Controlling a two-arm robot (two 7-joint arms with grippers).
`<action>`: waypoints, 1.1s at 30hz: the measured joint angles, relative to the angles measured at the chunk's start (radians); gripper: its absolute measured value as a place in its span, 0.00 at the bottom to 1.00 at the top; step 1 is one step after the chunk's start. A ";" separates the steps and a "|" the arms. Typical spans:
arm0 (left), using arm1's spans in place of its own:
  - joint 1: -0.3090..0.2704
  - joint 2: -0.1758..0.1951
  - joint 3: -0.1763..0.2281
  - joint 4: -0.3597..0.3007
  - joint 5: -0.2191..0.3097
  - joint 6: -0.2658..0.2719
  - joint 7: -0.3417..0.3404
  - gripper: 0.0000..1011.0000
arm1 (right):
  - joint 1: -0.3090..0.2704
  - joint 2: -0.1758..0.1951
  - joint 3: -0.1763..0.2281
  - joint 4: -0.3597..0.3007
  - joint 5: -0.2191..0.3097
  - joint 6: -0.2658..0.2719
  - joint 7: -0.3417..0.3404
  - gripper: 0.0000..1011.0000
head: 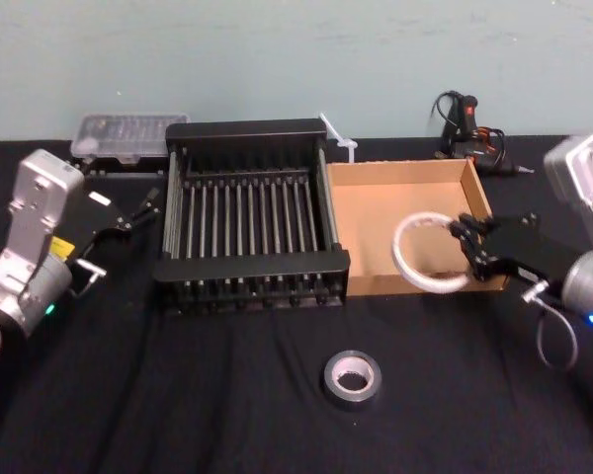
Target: Pick up the white tape and place it into the black box , Pick up the silver tape and place it into the brown box.
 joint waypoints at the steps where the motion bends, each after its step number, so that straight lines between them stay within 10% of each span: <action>1: 0.000 0.000 0.000 0.000 0.000 0.000 0.000 0.99 | 0.010 -0.004 -0.004 0.005 -0.004 0.000 0.002 0.08; 33: 0.000 0.000 0.000 0.000 0.000 0.000 0.000 0.99 | 0.331 -0.180 -0.199 0.249 -0.053 -0.032 0.115 0.08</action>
